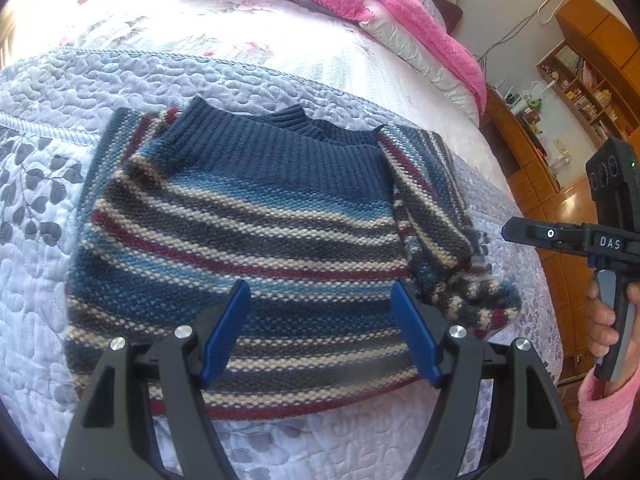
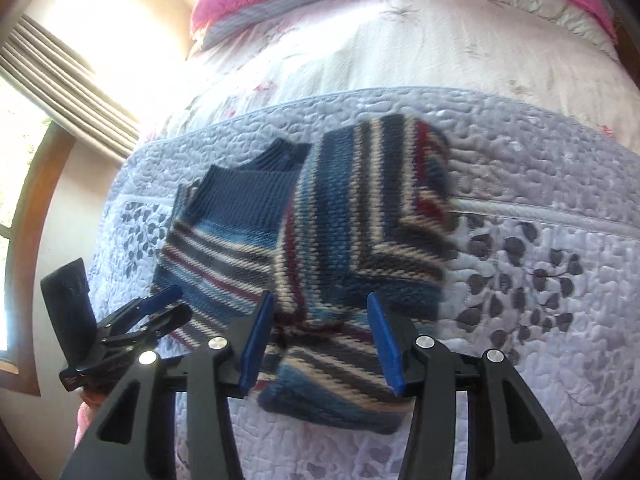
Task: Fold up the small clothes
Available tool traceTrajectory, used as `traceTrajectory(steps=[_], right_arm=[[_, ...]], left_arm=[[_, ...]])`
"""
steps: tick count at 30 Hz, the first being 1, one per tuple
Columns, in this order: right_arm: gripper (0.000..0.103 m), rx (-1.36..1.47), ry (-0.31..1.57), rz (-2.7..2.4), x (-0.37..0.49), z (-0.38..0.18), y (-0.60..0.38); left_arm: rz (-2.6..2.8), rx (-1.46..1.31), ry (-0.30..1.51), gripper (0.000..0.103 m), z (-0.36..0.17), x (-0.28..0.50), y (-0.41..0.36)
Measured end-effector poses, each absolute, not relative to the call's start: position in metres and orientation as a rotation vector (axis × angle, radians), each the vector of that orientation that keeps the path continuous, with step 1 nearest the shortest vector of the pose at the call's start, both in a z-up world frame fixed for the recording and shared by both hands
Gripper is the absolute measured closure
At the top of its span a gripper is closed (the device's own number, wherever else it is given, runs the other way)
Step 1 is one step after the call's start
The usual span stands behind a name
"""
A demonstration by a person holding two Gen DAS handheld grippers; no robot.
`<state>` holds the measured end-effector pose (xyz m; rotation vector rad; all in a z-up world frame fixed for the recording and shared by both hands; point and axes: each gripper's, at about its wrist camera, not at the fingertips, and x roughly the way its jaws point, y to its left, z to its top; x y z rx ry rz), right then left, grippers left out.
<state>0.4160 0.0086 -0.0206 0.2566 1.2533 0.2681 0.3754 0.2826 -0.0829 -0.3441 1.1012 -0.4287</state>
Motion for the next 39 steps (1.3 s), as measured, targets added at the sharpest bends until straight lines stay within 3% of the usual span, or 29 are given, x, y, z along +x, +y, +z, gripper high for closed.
traceTrajectory(steps=[14, 28, 30, 32, 39], right_arm=[[0.057, 0.343, 1.352, 0.142, 0.389, -0.102, -0.090], [0.057, 0.391, 1.349, 0.180, 0.381, -0.124, -0.101], [0.057, 0.407, 1.350, 0.179, 0.383, -0.126, -0.100], [0.057, 0.418, 1.352, 0.182, 0.382, -0.128, -0.100], [0.057, 0.423, 1.348, 0.175, 0.377, -0.127, -0.100]], left_arm=[[-0.550, -0.574, 1.242, 0.036, -0.106, 0.418, 0.190], [-0.552, -0.579, 1.320, 0.037, -0.125, 0.433, 0.150], [-0.531, -0.571, 1.316, 0.059, -0.124, 0.431, 0.150], [-0.535, -0.561, 1.305, 0.071, -0.123, 0.428, 0.148], [-0.542, -0.539, 1.176, 0.076, -0.089, 0.415, 0.151]])
